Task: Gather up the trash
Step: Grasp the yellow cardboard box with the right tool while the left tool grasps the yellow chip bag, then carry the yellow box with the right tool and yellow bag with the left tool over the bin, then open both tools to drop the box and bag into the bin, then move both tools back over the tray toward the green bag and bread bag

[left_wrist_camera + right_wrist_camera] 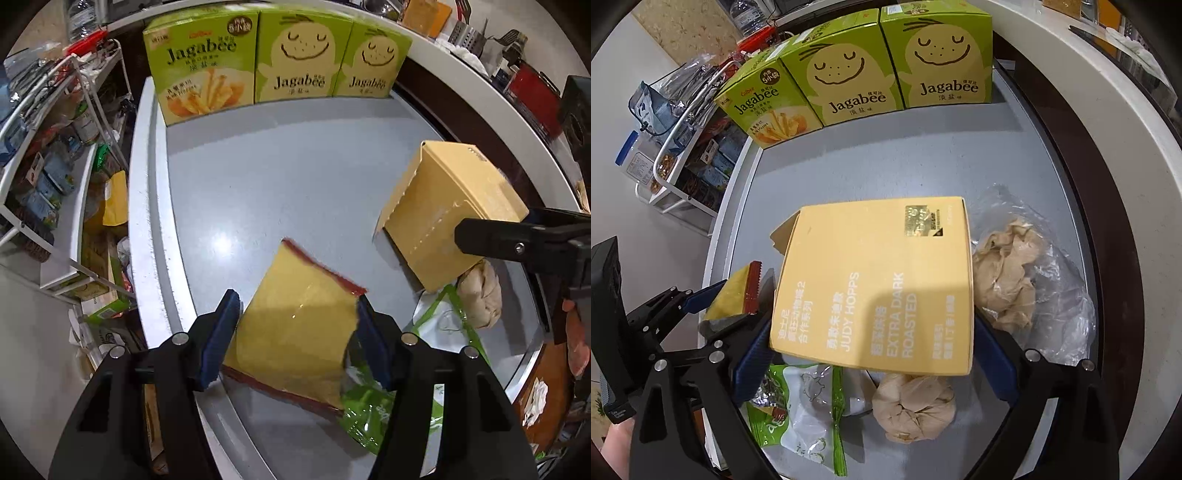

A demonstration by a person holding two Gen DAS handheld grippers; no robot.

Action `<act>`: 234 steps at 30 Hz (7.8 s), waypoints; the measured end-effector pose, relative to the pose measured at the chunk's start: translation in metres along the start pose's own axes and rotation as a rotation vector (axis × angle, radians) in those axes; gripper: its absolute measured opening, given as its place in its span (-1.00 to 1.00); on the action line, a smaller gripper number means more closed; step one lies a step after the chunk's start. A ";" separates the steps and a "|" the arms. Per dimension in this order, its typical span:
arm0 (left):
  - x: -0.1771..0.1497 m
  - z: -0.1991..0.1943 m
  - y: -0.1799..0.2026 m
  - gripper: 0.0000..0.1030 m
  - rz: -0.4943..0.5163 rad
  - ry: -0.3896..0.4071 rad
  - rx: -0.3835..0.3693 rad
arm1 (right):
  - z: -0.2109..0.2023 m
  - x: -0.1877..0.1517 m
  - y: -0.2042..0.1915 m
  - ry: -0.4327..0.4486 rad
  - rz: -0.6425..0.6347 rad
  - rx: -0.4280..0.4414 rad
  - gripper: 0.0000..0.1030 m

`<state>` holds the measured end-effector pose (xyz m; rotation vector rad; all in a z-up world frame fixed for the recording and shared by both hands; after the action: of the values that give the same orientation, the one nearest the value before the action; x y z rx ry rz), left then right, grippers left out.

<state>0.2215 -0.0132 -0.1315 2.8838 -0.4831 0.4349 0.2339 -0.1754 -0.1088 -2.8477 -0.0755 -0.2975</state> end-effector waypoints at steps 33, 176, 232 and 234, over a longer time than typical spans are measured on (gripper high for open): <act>-0.007 -0.001 0.015 -0.20 0.047 -0.043 -0.084 | -0.005 0.000 -0.011 0.003 -0.082 -0.026 0.78; -0.220 -0.067 0.100 0.82 -0.048 -0.010 0.059 | -0.076 -0.216 -0.021 -0.010 -0.203 -0.029 0.91; -0.098 -0.067 0.048 0.82 -0.178 0.095 -0.002 | -0.051 -0.062 -0.008 0.032 -0.370 -0.261 0.56; -0.098 -0.066 0.051 0.82 -0.186 0.087 -0.024 | -0.046 -0.038 -0.003 0.031 -0.373 -0.312 0.56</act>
<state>0.0991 -0.0172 -0.0937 2.8381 -0.2027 0.5173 0.1878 -0.1862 -0.0732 -3.1226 -0.6086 -0.4644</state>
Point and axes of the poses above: each gripper's, at about its wrist camera, not at the fingertips, and z roughly the way its jaws point, y to its right, x to its top, the point moved 7 cm from there along z, roughly the way its jaws point, and after that the axes turned 7 degrees about -y, right-handed, at the moved point
